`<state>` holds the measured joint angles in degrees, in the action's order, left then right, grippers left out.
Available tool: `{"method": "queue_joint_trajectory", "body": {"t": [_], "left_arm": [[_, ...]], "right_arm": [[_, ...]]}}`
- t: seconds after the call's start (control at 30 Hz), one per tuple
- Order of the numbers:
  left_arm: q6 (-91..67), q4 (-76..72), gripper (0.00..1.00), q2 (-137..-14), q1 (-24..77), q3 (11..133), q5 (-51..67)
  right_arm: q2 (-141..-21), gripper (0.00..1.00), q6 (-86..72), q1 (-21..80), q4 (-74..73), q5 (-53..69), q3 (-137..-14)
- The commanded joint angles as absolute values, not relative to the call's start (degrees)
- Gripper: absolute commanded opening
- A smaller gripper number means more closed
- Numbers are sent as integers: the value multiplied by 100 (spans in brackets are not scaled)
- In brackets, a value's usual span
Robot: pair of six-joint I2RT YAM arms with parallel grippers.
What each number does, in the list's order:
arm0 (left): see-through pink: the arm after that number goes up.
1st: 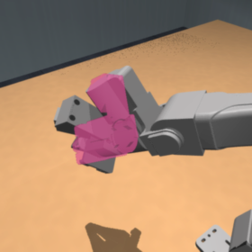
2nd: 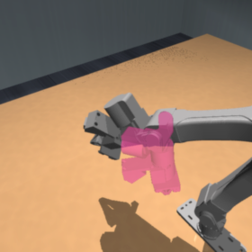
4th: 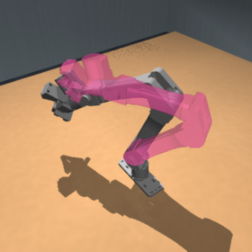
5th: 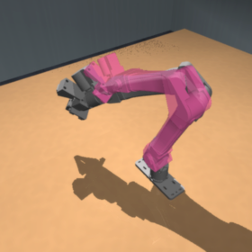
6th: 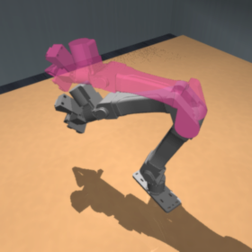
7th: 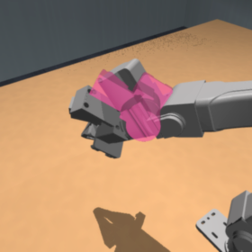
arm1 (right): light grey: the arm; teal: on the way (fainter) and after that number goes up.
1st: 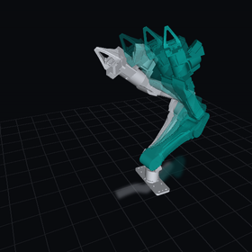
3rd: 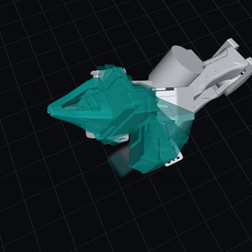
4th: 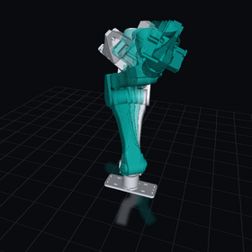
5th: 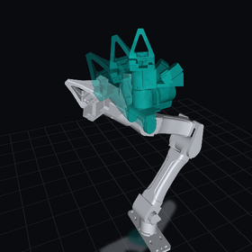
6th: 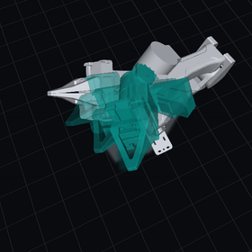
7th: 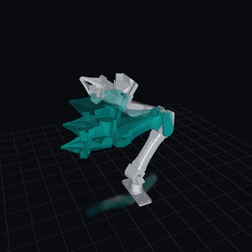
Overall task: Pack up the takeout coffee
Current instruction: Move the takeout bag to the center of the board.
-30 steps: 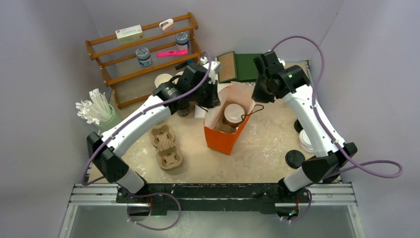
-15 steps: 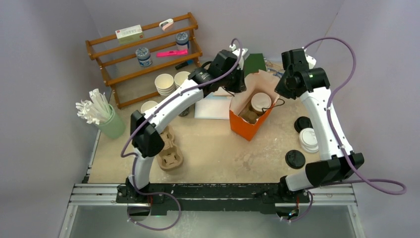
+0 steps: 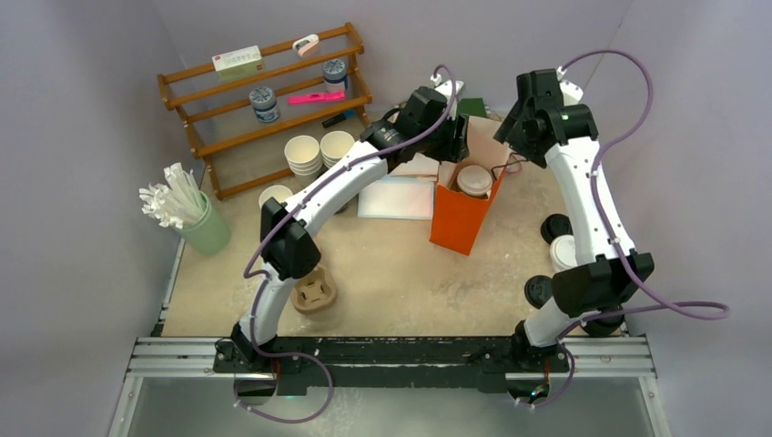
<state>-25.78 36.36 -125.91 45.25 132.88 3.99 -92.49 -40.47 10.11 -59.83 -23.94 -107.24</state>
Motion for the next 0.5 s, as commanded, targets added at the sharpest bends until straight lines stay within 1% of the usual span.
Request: {"method": "queue_joint_trajectory", "body": {"t": [0.0, 0.07, 0.2, 0.3, 0.47], "left_arm": [[-2358, 3208, 56, -12117, 4529, 13499, 143], [-2320, 3144, 61, -11977, 4533, 13485, 88], [-2297, 3023, 65, -11648, 4531, 13422, 31], [-2452, 2972, 66, -11373, 4526, 13286, 64], [-2825, 2829, 66, -10781, 4527, 12665, 283]], "right_arm": [[-8963, 78, -3687, 1002, -5930, -2790, -11321], [-8936, 81, -3523, 1002, -5935, -2742, -11489], [-8812, 83, -3288, 1002, -5872, -2592, -11702], [-8693, 81, -3181, 1002, -5771, -2487, -11763], [-8560, 81, -3150, 1002, -5724, -2385, -11767]]}}
